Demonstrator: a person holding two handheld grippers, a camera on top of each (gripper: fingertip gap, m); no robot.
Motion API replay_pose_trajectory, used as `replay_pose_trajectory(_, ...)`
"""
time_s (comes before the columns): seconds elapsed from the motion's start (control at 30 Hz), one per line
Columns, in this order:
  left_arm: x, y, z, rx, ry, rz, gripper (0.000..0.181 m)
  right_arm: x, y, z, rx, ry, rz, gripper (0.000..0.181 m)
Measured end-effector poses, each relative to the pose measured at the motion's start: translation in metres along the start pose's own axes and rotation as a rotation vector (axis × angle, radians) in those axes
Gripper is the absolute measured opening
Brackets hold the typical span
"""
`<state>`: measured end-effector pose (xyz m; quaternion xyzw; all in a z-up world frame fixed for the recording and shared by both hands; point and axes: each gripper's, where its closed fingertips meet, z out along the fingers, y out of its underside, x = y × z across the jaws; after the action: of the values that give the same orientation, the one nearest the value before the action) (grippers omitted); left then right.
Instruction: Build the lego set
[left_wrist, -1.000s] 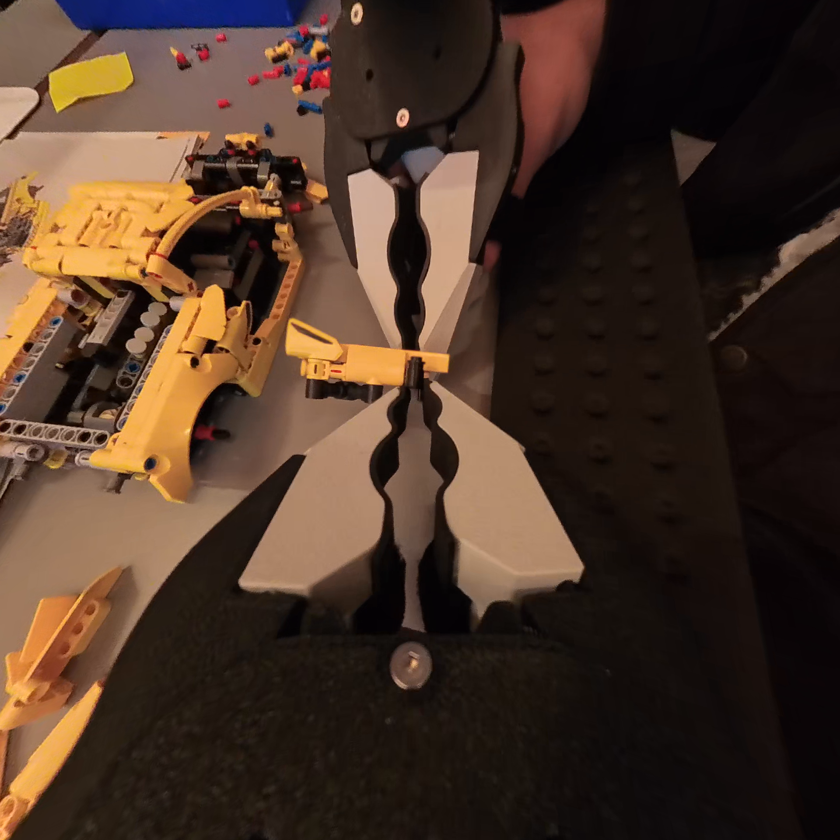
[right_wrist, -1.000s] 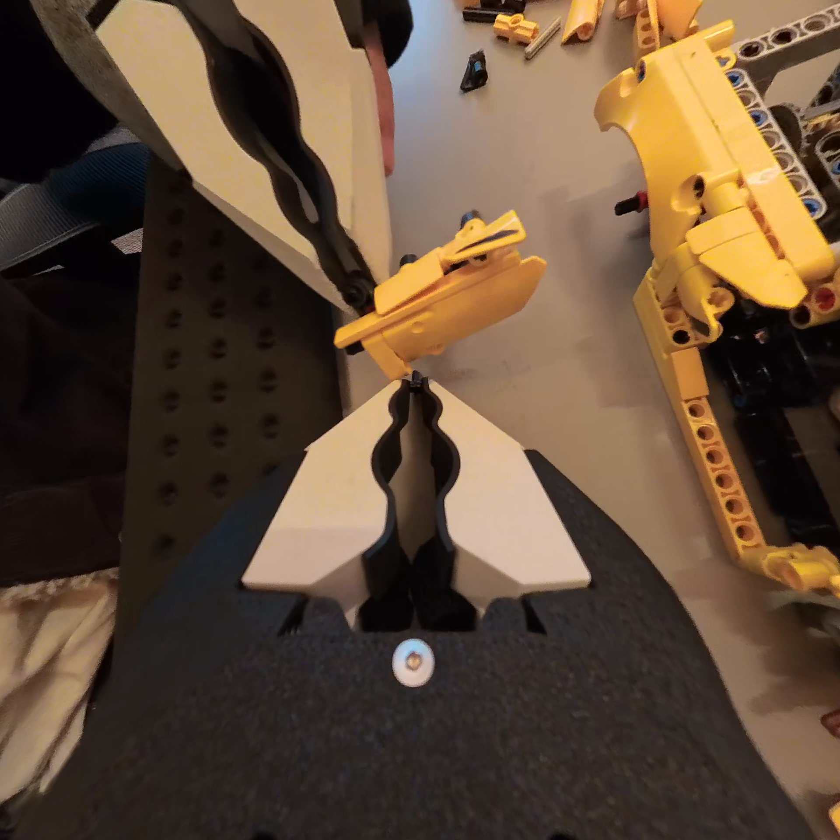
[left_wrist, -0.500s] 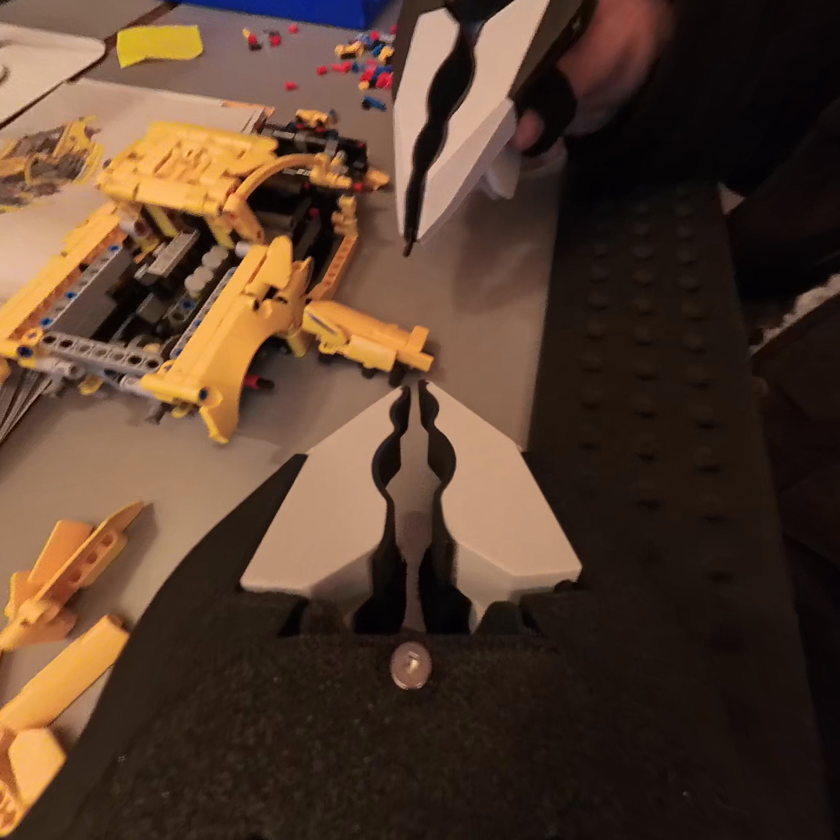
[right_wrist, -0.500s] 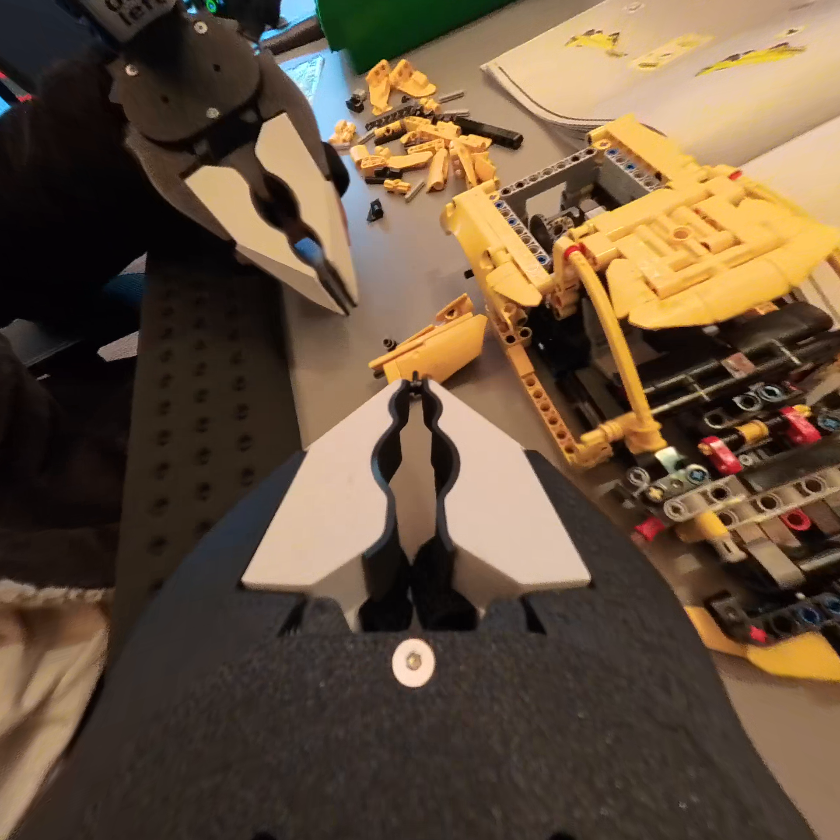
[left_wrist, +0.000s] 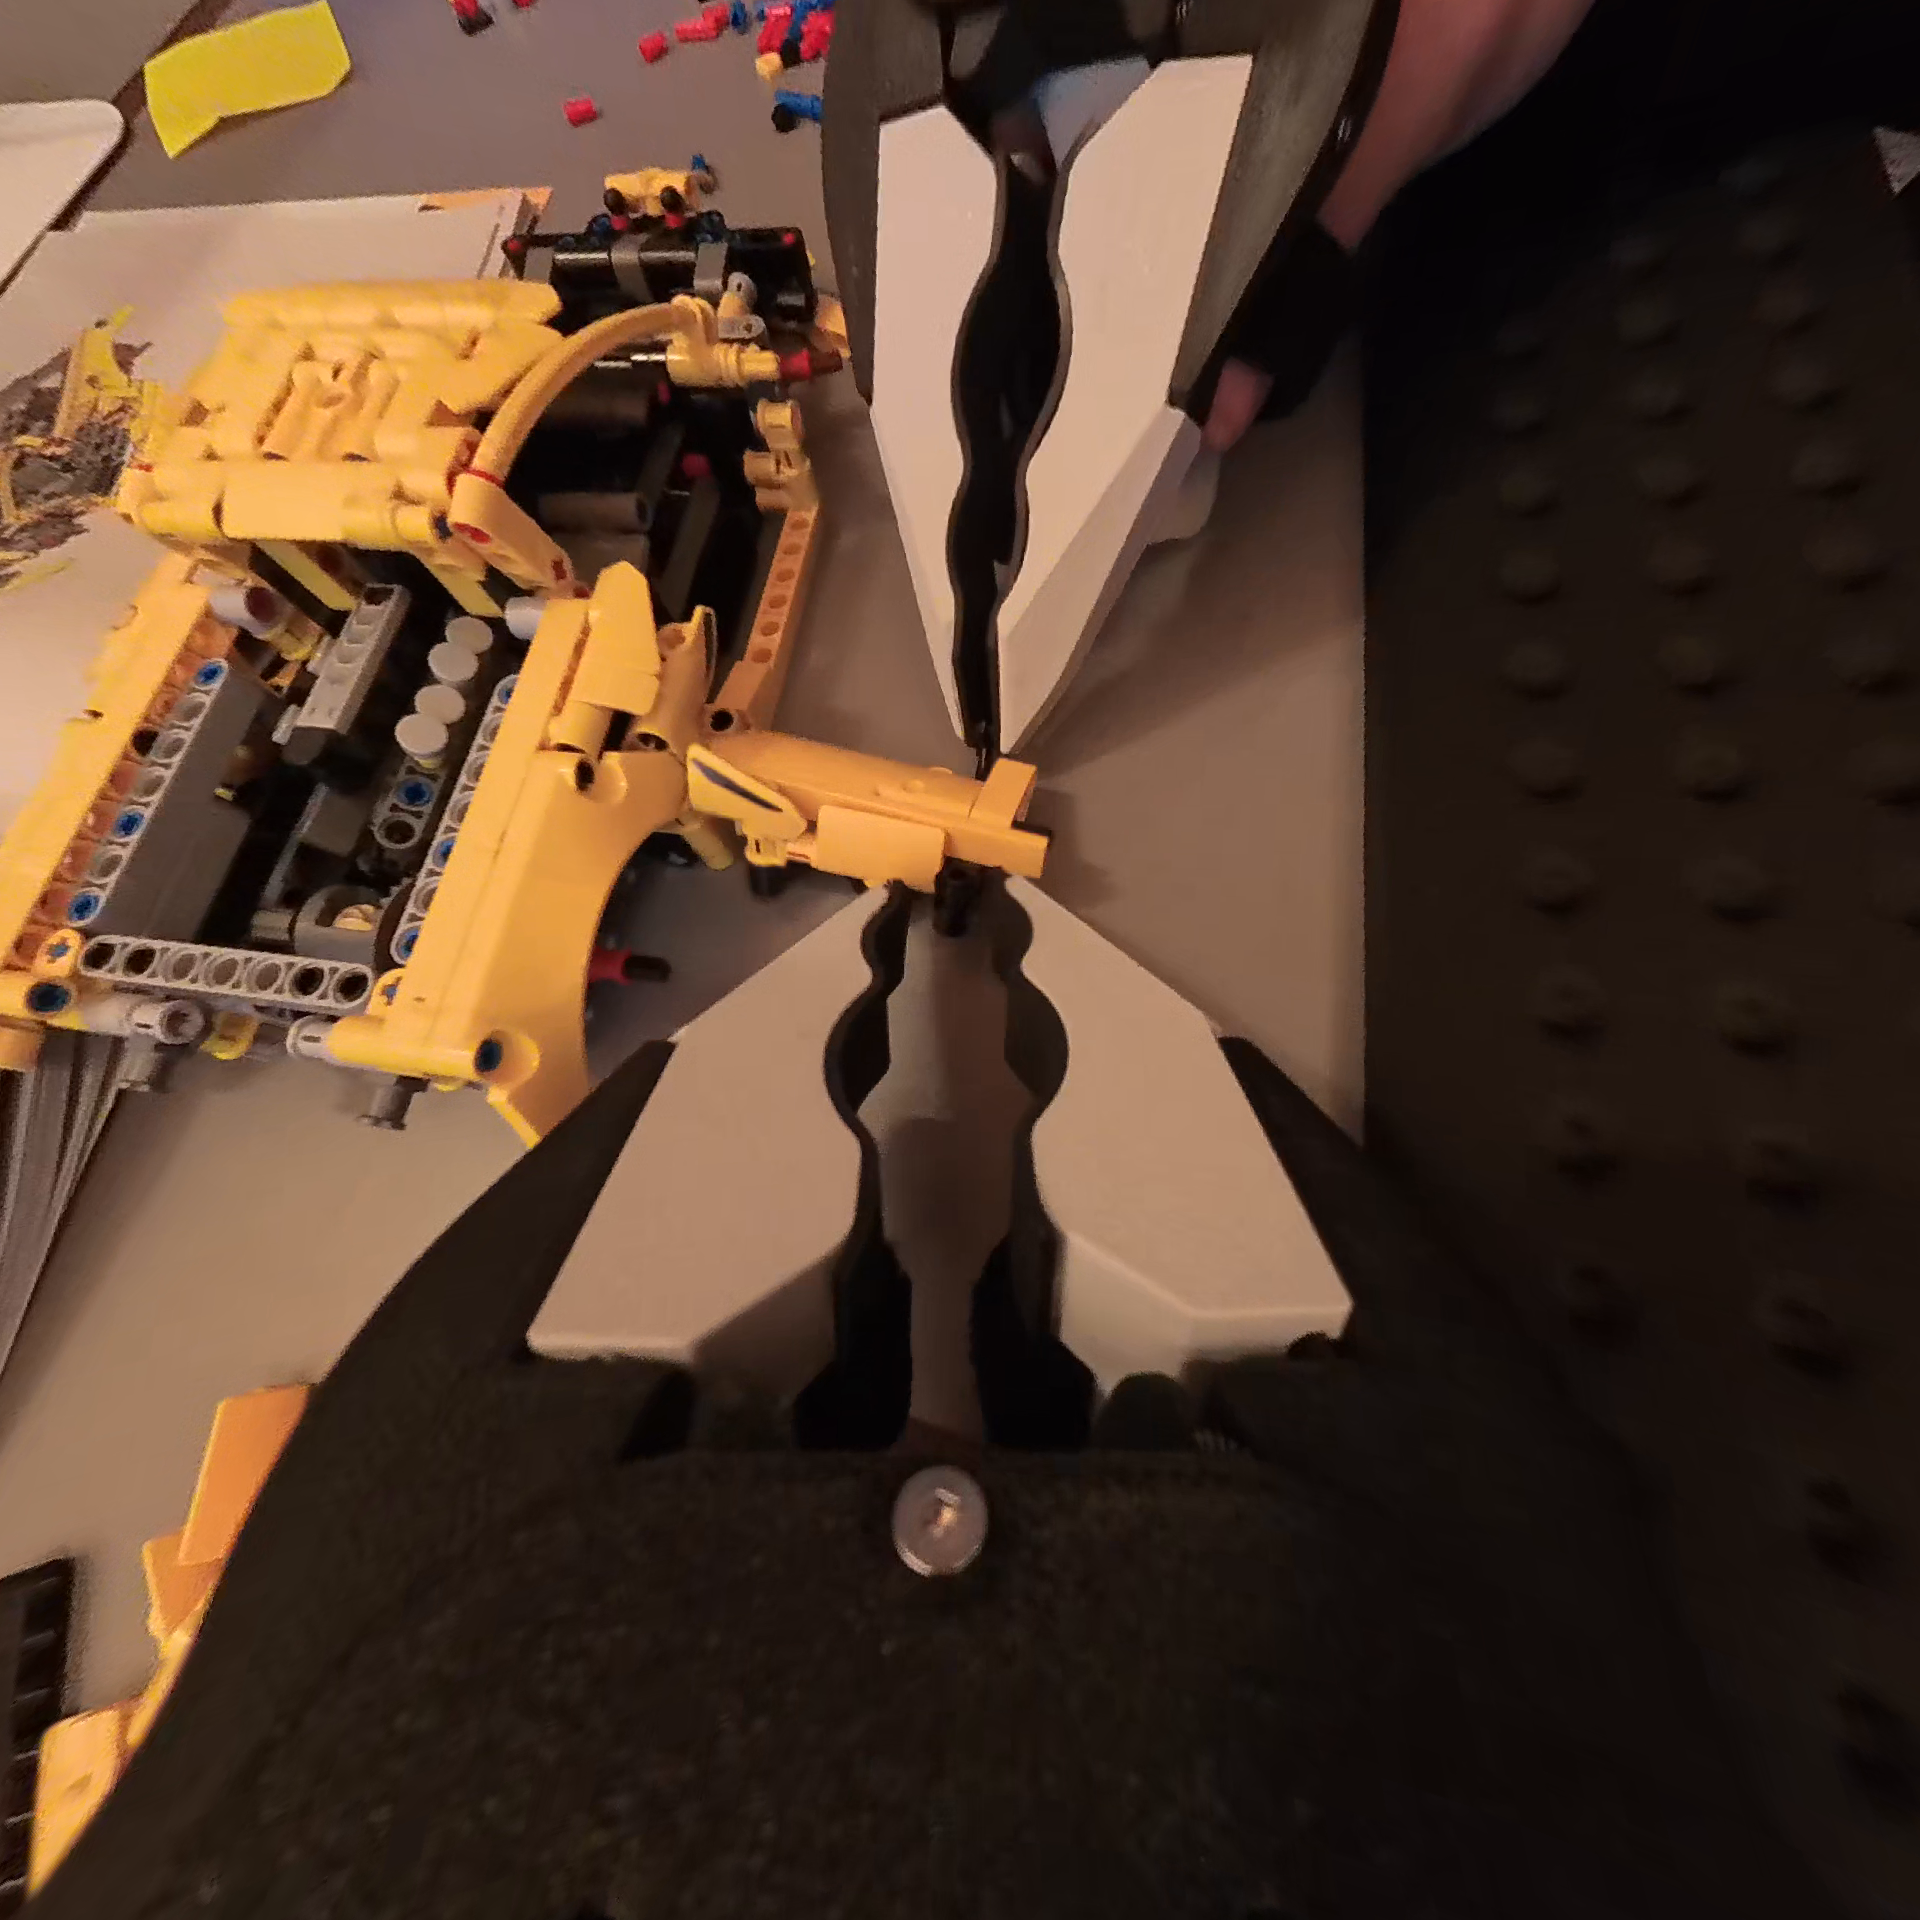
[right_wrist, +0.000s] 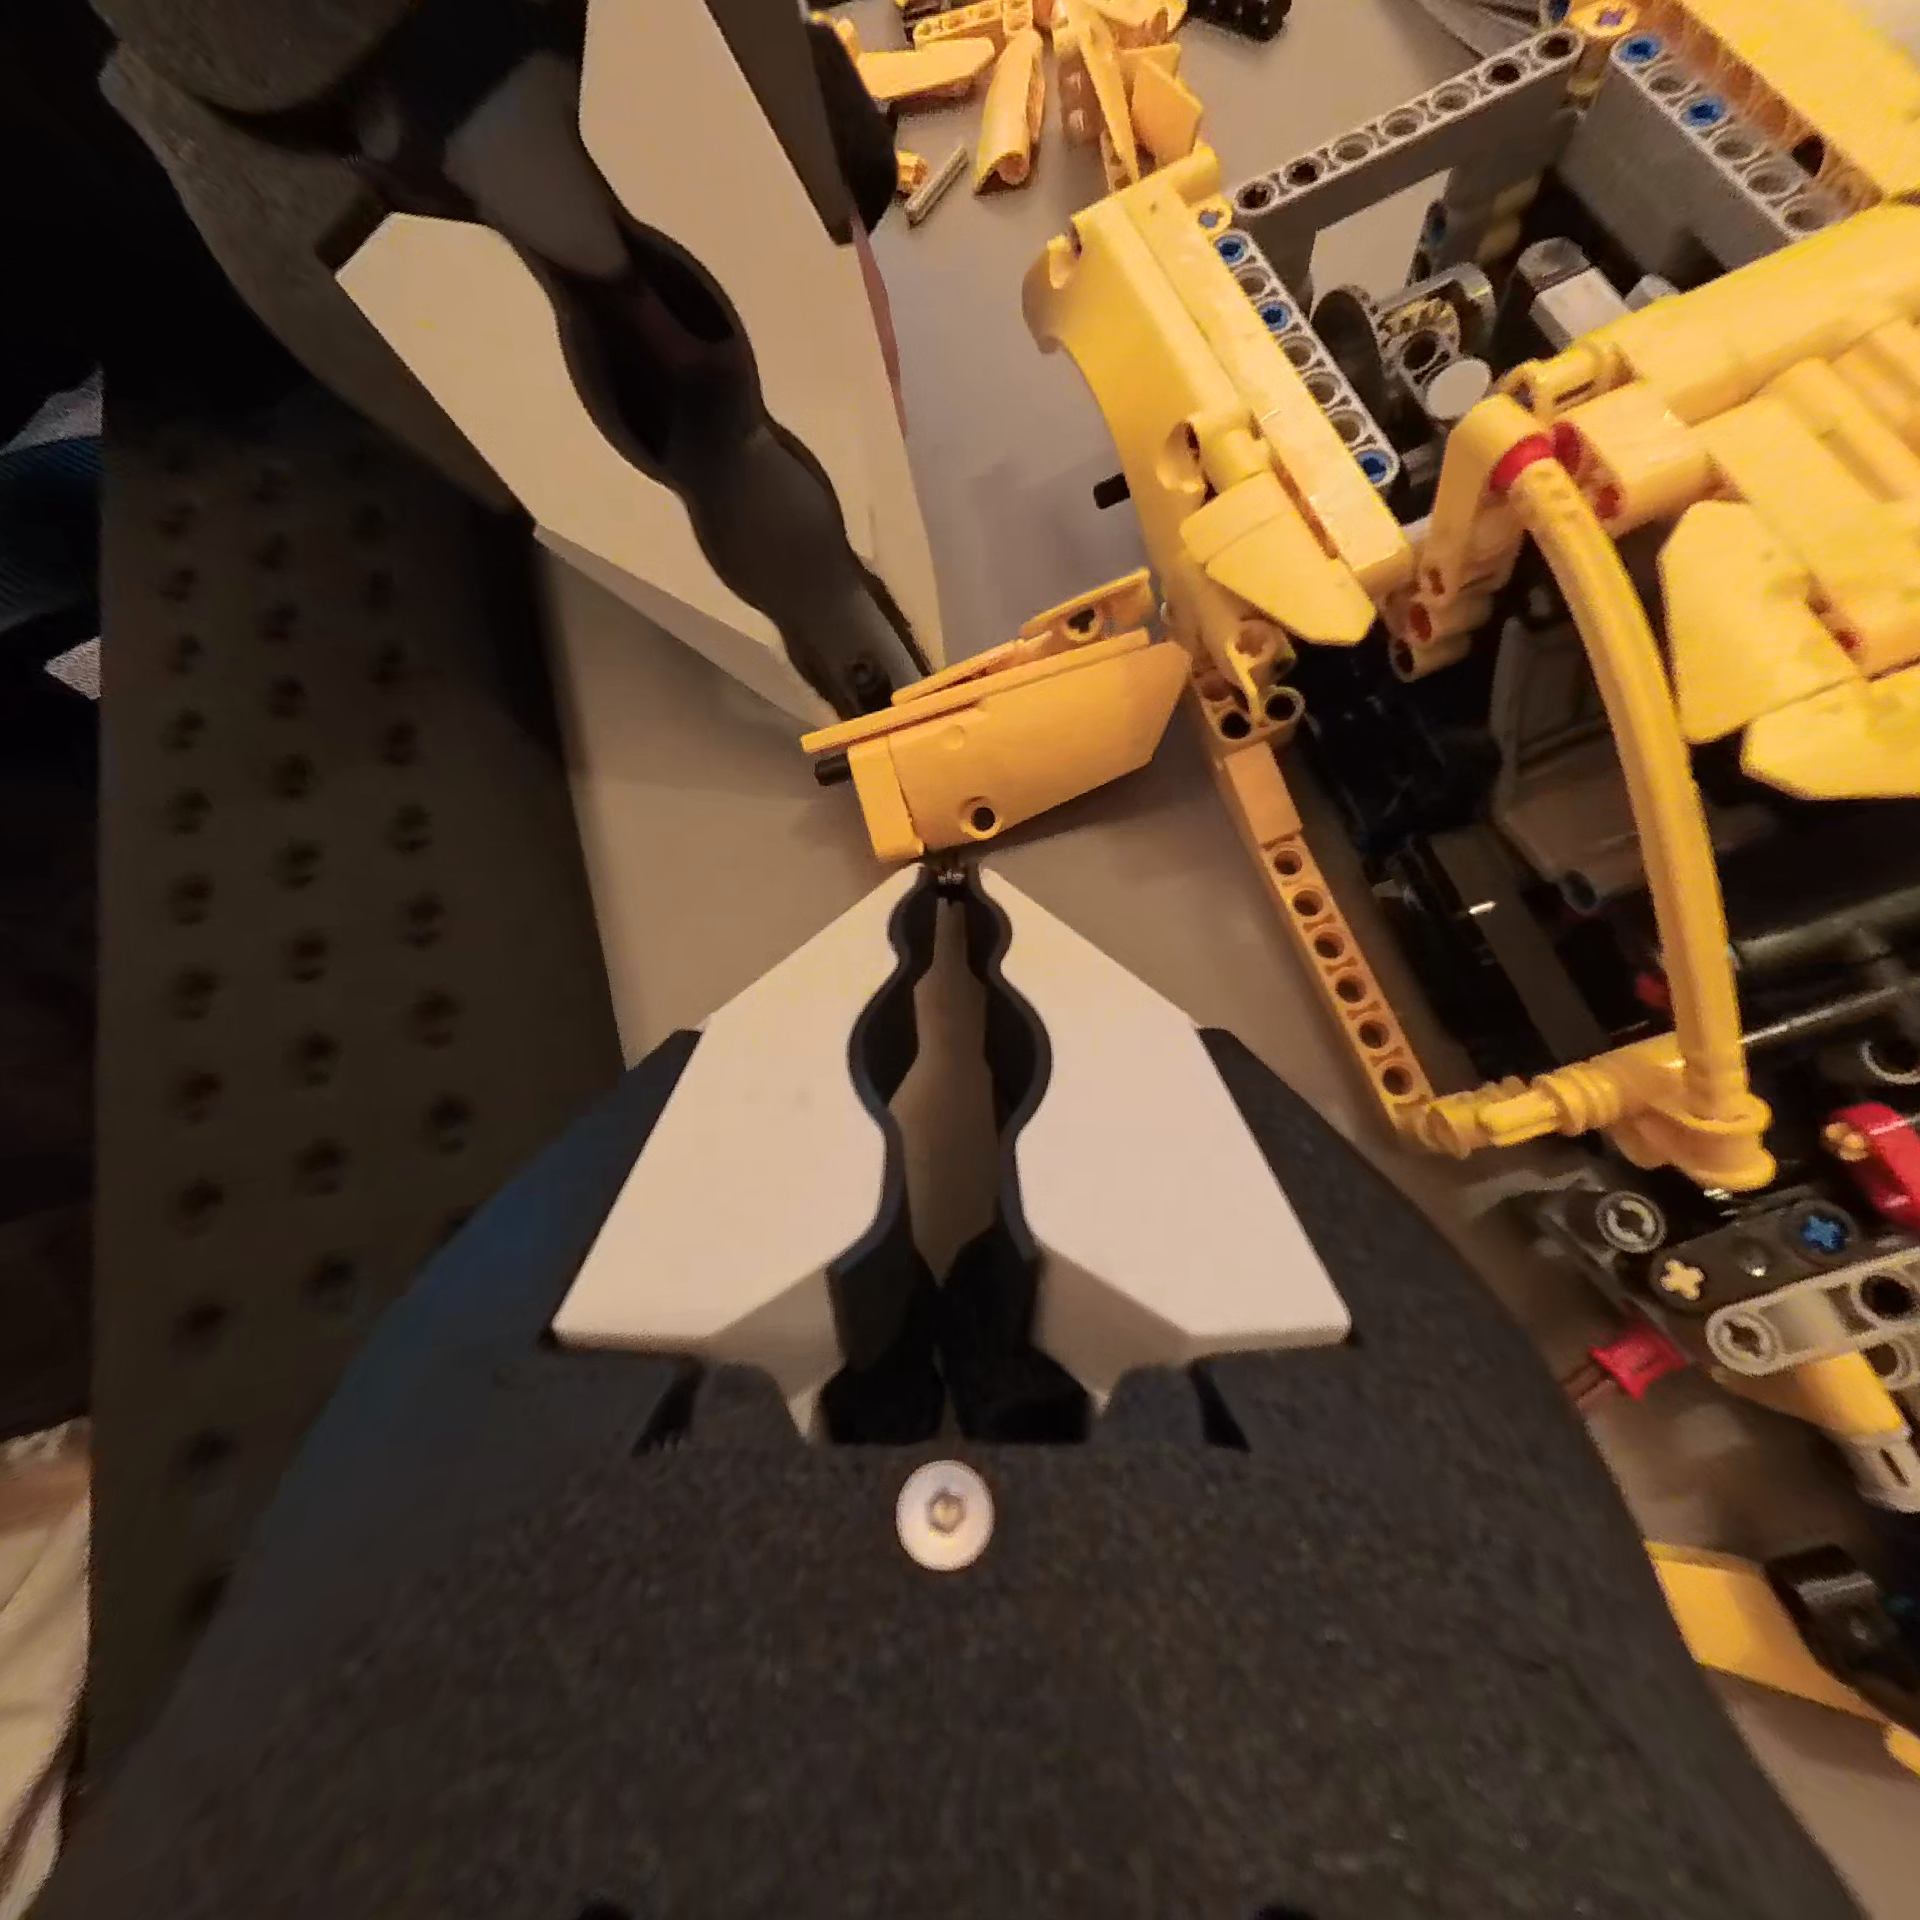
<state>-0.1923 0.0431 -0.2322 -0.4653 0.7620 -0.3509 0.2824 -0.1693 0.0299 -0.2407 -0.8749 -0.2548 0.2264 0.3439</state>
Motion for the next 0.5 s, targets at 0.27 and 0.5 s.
replay_pose_trajectory(0.27, 0.003, -0.007, -0.002, 0.032, 0.023, -0.017, 0.009, -0.003, 0.001, 0.003, -0.007, -0.027, 0.014, 0.004)
replay_pose_trajectory(0.5, 0.007, -0.018, -0.008, 0.081, -0.01, -0.002, 0.008, -0.009, -0.034, -0.047, 0.229, -0.024, 0.005, 0.004)
